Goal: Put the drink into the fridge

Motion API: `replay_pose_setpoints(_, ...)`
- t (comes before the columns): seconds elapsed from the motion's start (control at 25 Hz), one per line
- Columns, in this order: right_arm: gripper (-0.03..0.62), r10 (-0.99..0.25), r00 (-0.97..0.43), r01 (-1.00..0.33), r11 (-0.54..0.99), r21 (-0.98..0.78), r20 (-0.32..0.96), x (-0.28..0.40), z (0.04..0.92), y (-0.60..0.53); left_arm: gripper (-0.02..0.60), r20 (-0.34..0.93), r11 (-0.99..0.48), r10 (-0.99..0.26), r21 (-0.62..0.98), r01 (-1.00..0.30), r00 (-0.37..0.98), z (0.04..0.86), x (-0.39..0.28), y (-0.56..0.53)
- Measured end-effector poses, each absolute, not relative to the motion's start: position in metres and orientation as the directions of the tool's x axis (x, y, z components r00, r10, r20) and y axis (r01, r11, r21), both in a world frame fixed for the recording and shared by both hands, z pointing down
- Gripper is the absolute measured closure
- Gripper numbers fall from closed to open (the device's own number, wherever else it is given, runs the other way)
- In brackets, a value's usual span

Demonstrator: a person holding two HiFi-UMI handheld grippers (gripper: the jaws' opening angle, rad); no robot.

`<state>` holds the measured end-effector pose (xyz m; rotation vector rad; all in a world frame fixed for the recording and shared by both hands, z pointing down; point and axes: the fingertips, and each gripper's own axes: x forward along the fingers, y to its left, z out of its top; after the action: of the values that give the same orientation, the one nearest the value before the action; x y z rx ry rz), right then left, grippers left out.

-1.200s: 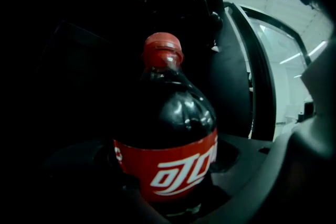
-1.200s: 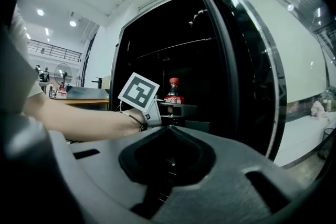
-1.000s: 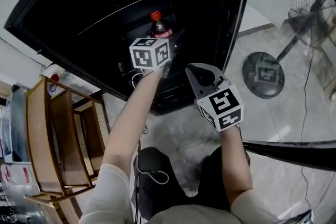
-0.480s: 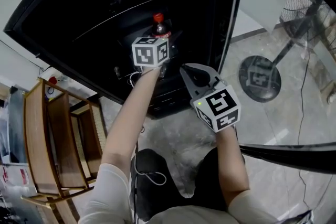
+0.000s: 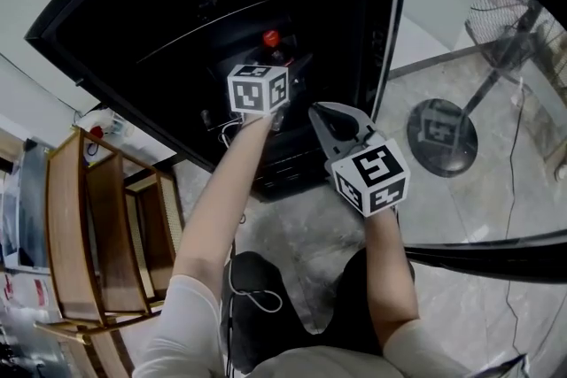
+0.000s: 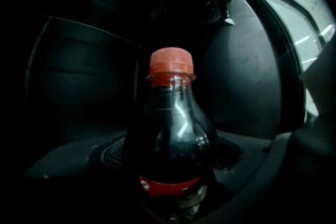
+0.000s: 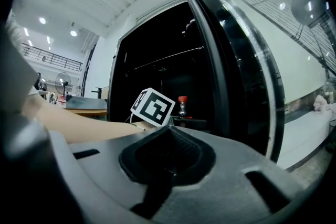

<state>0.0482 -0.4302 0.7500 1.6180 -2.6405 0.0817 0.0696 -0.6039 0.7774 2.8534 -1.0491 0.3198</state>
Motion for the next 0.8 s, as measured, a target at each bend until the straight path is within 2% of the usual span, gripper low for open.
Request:
replay_pose_setpoints(0.4, 0.594, -0.886, -0.458, -0.889, 0.458, -0.02, 0.065, 0.04, 0.746, -0.437, 0.218, 0.212, -0.755, -0.641, -0.004, -0.656, 0.737, 0.763, 0.055, -0.601)
replay_pose_setpoints(0.64, 0.594, -0.895, -0.44, -0.898, 0.44, -0.011, 0.073, 0.028, 0.748, -0.444, 0.212, 0.222, -0.775, -0.628, -0.081, -0.627, 0.746, 0.757, 0.042, -0.591)
replay_pose_setpoints(0.8, 0.594, -0.898, -0.433, -0.901, 0.433, -0.023, 0.076, 0.018, 0.75, -0.445, 0.212, 0.222, -0.79, -0.606, -0.057, -0.611, 0.763, 0.758, 0.041, -0.589)
